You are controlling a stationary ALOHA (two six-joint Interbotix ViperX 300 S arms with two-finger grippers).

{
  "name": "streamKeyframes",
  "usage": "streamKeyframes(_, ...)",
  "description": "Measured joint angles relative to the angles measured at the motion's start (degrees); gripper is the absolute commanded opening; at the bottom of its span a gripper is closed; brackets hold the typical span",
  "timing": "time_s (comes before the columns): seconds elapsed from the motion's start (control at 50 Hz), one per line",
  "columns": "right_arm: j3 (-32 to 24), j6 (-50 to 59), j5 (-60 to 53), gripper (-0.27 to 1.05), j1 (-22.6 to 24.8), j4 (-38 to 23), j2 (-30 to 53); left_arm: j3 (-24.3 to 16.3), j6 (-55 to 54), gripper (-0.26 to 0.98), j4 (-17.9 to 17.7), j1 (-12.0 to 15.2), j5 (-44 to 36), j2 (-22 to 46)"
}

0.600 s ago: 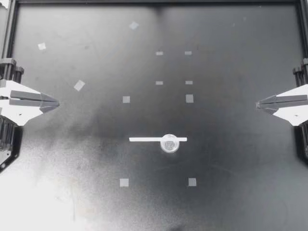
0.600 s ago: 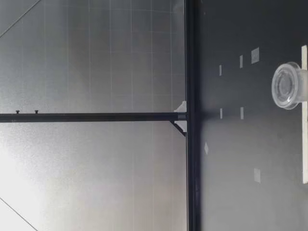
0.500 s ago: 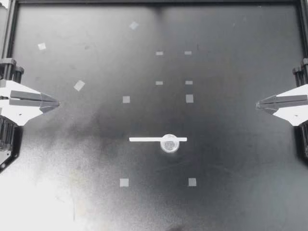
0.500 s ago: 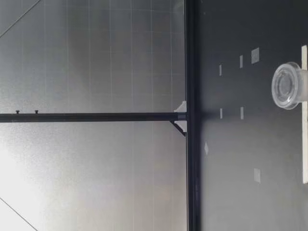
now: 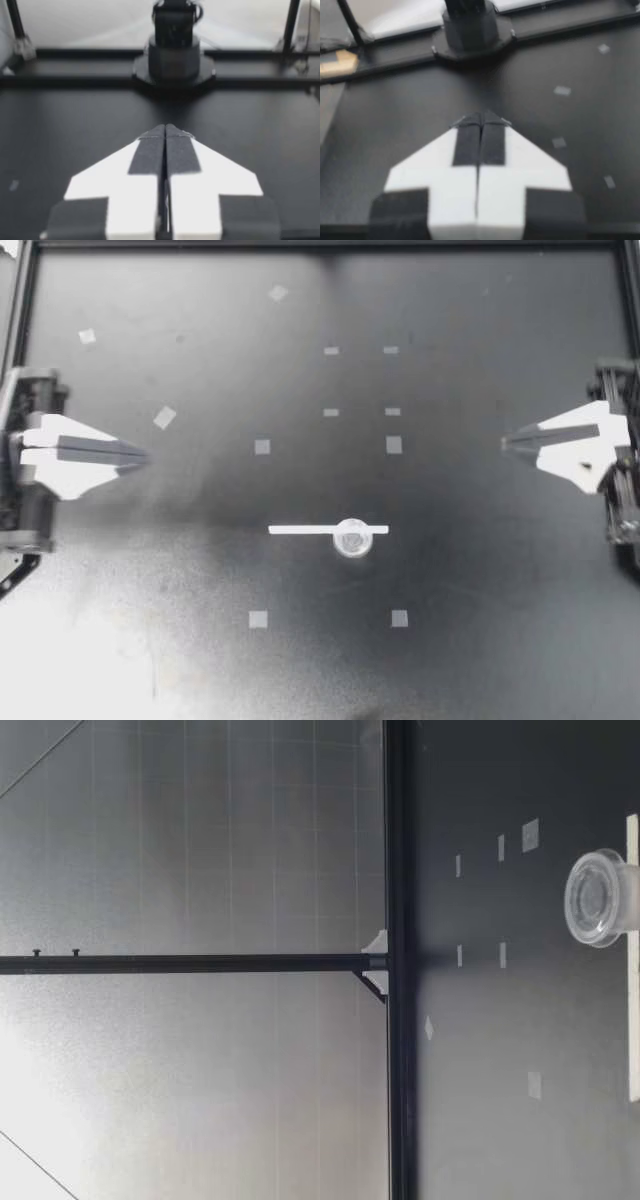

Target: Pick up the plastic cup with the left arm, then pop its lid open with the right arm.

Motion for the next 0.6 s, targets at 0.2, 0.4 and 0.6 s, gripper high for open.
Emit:
streamKeyframes(0.2, -3.5, 0.4, 2.9, -0.17, -0.1, -0.4, 6.8, -1.9, -0.4, -0.01, 0.0, 0.0, -1.8, 10.9)
streamKeyframes(0.4, -6.2, 0.4, 2.9, -0.17, 1.2, -0.4, 17.5, -2.5, -2.0, 0.24, 0.0, 0.0, -8.6, 20.8)
streamKeyframes(0.6, -7.1, 2.4, -2.0, -0.17, 2.6, 0.4, 25.8, -2.9, -4.3, 0.49, 0.0, 0.0, -13.0, 28.4)
